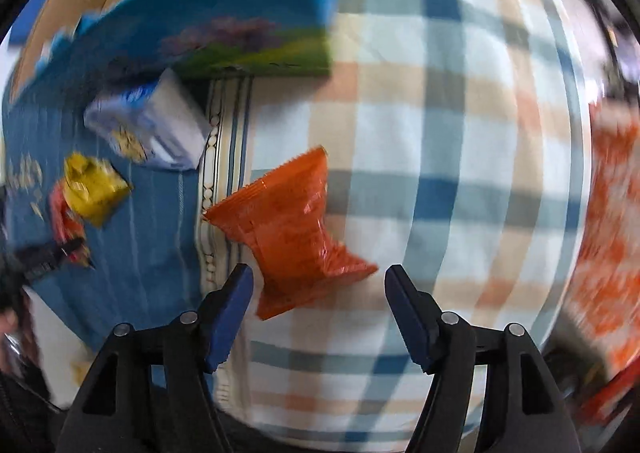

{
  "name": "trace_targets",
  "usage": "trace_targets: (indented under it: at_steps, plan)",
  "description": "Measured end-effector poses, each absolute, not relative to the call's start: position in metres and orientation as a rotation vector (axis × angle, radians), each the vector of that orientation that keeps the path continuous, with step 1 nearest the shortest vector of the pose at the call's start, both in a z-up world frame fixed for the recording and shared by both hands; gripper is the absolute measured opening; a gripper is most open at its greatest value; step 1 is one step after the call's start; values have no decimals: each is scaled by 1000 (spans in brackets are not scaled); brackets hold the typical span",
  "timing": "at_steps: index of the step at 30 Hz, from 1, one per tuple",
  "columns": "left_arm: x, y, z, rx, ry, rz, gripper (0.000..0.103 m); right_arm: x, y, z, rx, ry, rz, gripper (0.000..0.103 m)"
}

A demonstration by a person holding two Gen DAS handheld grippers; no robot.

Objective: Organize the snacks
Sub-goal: 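Grasp the red pack with left tool while right tool grasps the orange pack, then carry the red and orange packs into the box and release them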

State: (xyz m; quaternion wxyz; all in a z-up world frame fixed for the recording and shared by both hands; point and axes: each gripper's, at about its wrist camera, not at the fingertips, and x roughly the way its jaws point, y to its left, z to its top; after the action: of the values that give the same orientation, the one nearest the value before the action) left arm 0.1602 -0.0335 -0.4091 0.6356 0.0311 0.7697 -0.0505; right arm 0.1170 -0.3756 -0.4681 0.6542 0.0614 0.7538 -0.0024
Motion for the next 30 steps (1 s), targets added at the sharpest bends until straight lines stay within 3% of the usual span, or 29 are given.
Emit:
trace_targets:
  at_steps: [5,7,8,13,21,30]
  plan:
    - [159,-41,-419,58,1747,-108,51,137,-356,-481,-24,1697,44,70]
    - [164,-37,-423,59,1741,-102,51,135,-361,-489,92,1732,31,50]
    - [173,-38,-420,58,1739,-98,51,132,-366,-493,179,1762,-1,46]
    - [169,-43,-428,44,1722,-83,51,114,-378,-499,330,1806,-112,46]
    - [164,-39,-411,56,1688,-72,45,96,-373,-500,278,1770,-183,46]
    - [127,-36,-380,48,1627,-71,45,83,-289,-467,302,1682,-159,43]
